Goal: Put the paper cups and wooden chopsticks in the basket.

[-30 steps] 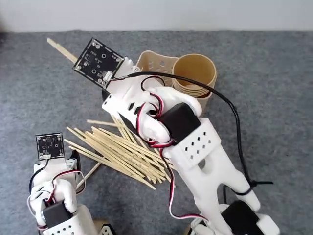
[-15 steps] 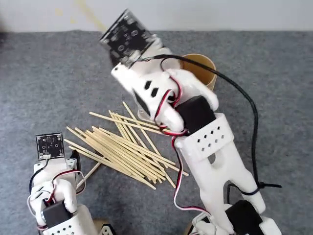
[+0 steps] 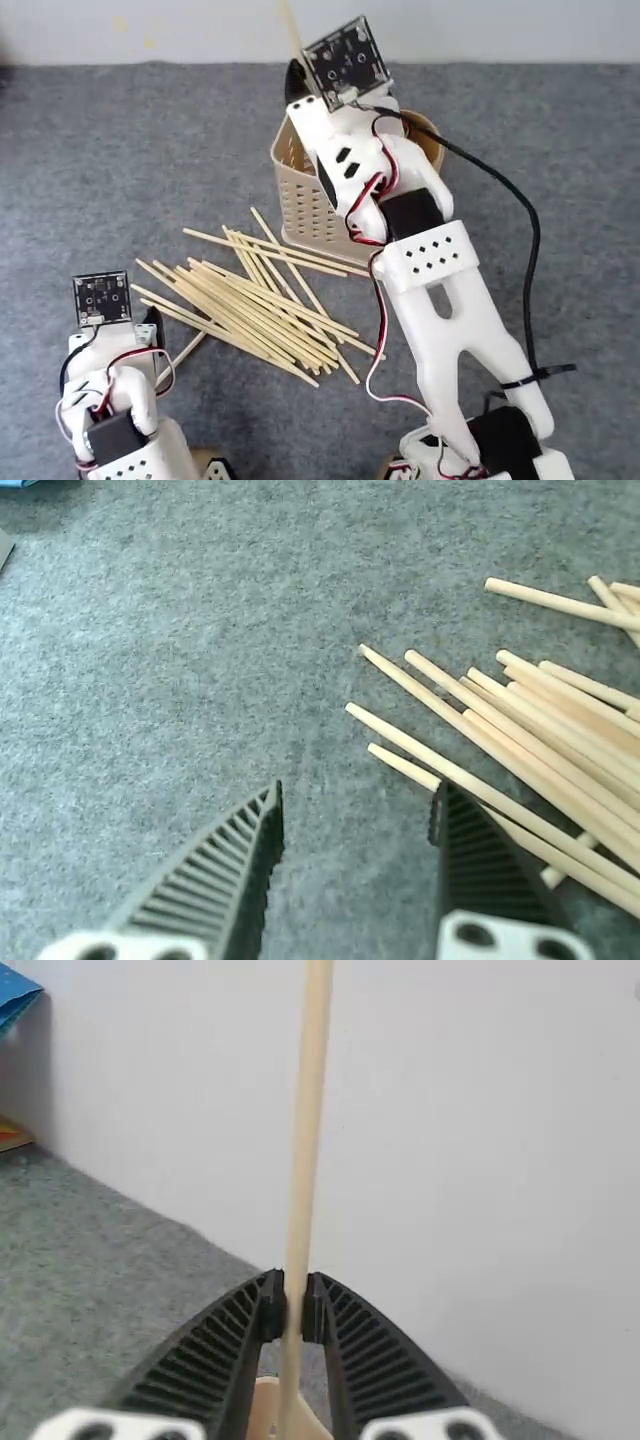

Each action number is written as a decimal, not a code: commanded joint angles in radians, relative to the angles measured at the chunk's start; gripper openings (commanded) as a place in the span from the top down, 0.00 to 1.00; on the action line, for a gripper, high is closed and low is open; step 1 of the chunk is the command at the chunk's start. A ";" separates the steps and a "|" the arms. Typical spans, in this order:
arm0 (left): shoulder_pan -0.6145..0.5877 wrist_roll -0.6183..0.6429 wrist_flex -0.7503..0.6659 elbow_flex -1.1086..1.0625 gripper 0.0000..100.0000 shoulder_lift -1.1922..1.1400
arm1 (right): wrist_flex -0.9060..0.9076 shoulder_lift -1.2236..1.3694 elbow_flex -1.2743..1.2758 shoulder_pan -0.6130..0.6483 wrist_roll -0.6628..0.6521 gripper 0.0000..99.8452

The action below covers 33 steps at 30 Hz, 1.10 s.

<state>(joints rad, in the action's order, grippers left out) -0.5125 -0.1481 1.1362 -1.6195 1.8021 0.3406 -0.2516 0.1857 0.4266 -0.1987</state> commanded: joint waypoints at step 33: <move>0.021 -0.212 -0.011 0.093 0.77 0.014 | 0.937 -0.519 0.091 0.039 0.141 0.82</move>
<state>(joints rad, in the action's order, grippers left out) -0.5109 -0.3046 1.1362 -1.6180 1.8021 1.1308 -0.7135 0.3284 0.4803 -0.0667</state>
